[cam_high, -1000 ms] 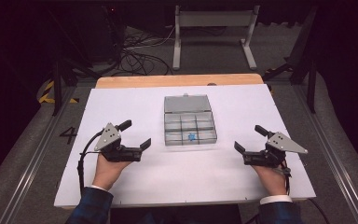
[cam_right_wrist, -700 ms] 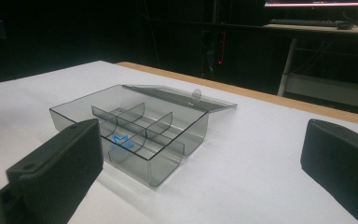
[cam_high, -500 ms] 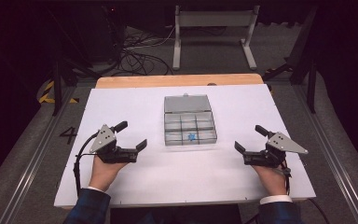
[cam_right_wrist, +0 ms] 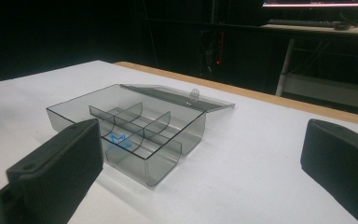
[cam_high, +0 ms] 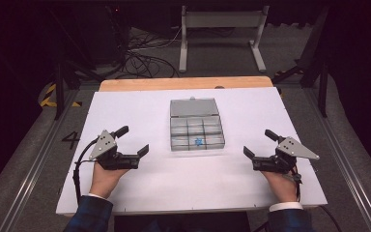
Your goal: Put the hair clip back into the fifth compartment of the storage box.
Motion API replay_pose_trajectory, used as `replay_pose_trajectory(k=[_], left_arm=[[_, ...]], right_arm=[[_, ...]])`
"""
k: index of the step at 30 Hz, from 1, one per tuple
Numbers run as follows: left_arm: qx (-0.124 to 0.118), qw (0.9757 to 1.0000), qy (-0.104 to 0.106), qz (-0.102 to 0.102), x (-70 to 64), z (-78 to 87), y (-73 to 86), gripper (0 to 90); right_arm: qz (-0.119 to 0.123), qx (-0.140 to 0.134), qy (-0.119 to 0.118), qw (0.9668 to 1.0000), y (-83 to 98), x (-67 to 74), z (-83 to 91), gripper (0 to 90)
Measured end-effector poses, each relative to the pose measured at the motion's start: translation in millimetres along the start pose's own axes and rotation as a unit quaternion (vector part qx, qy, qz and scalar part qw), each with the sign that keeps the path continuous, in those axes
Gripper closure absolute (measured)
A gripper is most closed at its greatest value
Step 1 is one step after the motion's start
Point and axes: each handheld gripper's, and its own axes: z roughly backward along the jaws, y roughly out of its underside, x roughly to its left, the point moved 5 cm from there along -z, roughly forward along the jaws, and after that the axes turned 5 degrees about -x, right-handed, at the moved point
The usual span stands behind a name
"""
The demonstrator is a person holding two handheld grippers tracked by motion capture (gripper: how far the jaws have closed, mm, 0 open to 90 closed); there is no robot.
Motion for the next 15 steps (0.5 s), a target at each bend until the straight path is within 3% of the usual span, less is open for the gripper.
replay_pose_trajectory(k=[15], left_arm=[[-0.007,1.0000,0.001,0.005,4.7,9.5,3.6,0.1]], right_arm=[[-0.001,0.002,0.002,1.0000,0.8,-0.7,-0.3,0.0]])
